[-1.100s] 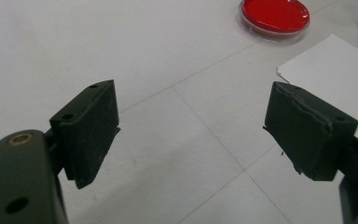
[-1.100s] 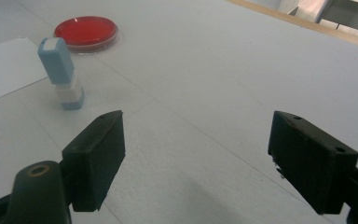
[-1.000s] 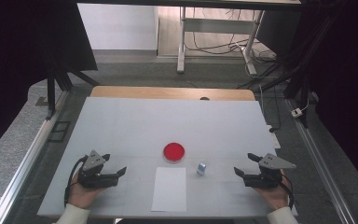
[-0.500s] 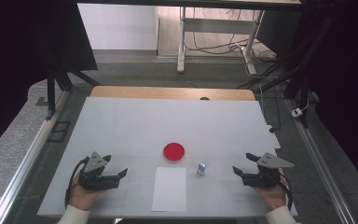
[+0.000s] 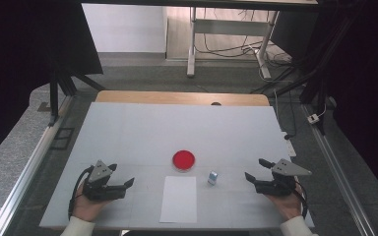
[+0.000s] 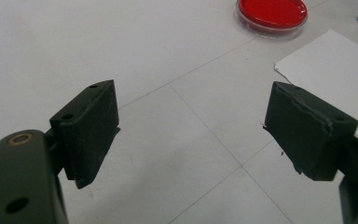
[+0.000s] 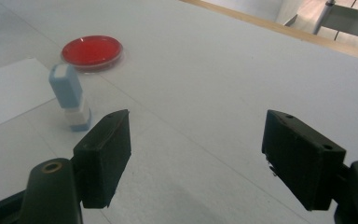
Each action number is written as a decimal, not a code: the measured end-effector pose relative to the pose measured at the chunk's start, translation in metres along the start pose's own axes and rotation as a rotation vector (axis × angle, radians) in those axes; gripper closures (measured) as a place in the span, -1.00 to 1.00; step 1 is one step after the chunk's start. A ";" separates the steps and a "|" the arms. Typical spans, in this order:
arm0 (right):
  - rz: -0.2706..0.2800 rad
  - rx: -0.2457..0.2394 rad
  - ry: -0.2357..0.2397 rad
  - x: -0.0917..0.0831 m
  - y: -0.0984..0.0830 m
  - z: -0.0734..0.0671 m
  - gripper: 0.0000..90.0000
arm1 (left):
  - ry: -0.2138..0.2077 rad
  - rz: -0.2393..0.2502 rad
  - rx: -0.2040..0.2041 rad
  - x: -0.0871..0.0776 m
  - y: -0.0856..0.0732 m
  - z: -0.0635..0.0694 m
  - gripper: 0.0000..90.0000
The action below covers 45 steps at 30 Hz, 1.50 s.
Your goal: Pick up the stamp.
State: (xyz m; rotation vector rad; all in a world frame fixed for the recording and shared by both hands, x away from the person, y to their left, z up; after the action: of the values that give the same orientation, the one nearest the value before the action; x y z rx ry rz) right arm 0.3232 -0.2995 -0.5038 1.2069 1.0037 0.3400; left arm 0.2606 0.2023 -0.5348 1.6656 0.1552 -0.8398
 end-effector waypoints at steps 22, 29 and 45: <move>0.017 -0.020 0.046 0.006 0.033 -0.014 -0.45 | 0.012 0.010 -0.001 0.000 -0.001 0.001 -0.60; 0.008 -0.036 0.073 0.012 0.050 -0.021 -0.44 | 0.011 0.007 0.008 0.001 -0.002 0.001 -0.60; -0.039 -0.083 0.170 0.040 0.090 -0.042 -0.40 | 0.019 0.006 0.018 0.001 -0.003 0.001 -0.60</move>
State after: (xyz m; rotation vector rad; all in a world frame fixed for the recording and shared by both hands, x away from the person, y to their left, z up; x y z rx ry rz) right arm 0.3369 -0.2121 -0.4431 1.0958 1.1474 0.4549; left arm 0.2590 0.2020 -0.5377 1.6907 0.1554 -0.8232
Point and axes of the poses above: each handheld gripper's, and its own axes: x roughly forward along the jaws, y roughly out of its top, z roughly to its right, the point moved 3 cm from there along x, roughly forward along the jaws, and after that the axes turned 8 degrees about y, right-handed, at the moved point
